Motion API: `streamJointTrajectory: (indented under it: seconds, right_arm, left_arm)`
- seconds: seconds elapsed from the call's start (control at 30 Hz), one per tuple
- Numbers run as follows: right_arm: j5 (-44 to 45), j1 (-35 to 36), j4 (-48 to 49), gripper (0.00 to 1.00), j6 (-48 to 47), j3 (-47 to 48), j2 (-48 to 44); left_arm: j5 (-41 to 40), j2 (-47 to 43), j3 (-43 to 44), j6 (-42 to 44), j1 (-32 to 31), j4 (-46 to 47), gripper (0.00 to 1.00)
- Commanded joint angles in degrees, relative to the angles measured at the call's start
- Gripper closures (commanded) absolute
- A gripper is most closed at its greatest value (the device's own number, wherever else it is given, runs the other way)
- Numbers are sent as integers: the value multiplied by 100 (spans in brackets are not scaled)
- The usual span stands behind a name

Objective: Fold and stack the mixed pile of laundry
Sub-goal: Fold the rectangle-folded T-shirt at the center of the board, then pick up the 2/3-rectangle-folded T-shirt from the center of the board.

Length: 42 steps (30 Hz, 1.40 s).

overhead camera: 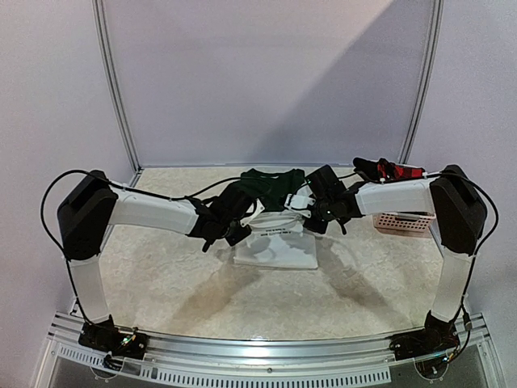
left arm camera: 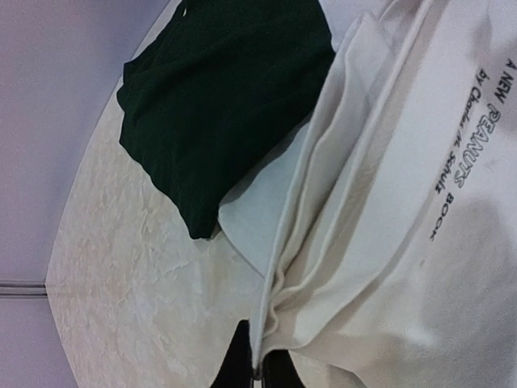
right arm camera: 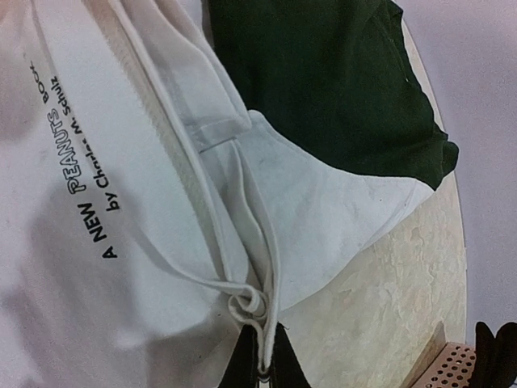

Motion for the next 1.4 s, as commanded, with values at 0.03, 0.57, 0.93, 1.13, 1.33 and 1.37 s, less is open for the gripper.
streamJointTrajectory:
  seconds: [0.03, 0.57, 0.93, 1.13, 1.33, 1.37]
  right_arm:
    - [218, -220, 5, 100, 197, 186, 208]
    - [308, -338, -284, 69, 460, 550, 138]
    - [-1792, -369, -1206, 62, 360, -1047, -2375]
    - [-2334, 234, -1645, 55, -894, -1812, -2853]
    - [-1742, 656, -1002, 53, -1400, -2117, -2326]
    - [-1685, 655, -915, 53, -1405, -2079, -2154]
  left_arm:
    - [-76, 204, 164, -127, 167, 77, 100]
    - [-645, 206, 437, -756, 258, -550, 74]
    - [312, -2194, -1037, 463, -527, -228, 46]
    - [1407, -2899, -2278, 2032, -1306, 127, 44]
    - [1881, -2246, -2236, 2377, -1236, 111, 46]
    - [1900, -2084, -2181, 2372, -1197, 135, 46]
